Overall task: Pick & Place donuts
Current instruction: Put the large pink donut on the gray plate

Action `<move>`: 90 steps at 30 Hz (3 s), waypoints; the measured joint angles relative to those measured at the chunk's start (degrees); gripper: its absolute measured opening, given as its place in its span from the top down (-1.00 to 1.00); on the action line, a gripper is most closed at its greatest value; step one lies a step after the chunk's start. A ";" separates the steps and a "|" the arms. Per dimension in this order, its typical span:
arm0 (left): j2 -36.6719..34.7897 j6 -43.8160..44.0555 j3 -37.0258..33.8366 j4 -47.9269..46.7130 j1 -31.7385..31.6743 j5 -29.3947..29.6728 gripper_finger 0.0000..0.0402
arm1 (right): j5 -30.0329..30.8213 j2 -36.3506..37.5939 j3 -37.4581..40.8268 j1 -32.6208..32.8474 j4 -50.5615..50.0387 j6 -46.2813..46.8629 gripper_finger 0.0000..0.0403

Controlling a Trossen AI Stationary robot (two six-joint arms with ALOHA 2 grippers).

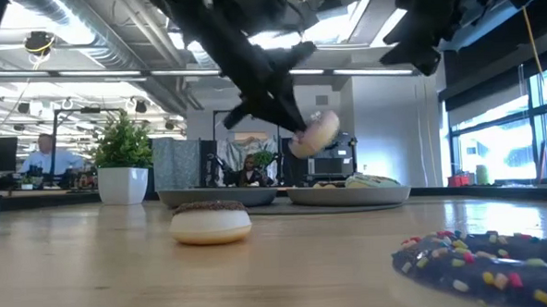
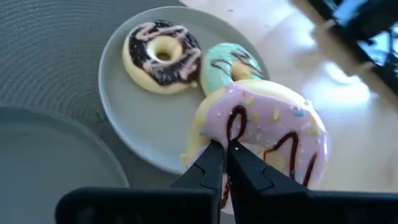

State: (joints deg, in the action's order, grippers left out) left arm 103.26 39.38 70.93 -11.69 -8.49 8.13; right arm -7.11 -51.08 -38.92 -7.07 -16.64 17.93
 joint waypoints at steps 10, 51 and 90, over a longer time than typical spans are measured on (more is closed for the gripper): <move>10.54 -3.63 9.47 -5.67 -2.25 -1.92 0.96 | 0.16 2.20 0.00 0.17 -0.83 2.58 0.11; 12.29 -3.58 9.60 -6.25 -2.07 2.44 0.90 | 0.13 2.00 0.00 0.17 -1.46 2.62 0.11; 12.29 -4.11 9.60 -8.86 -2.24 -6.22 0.46 | 0.09 1.97 0.02 0.19 -1.68 2.38 0.11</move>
State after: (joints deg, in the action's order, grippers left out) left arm 115.55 35.27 80.53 -20.55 -10.73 1.91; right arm -7.03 -49.10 -38.89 -6.88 -18.33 20.32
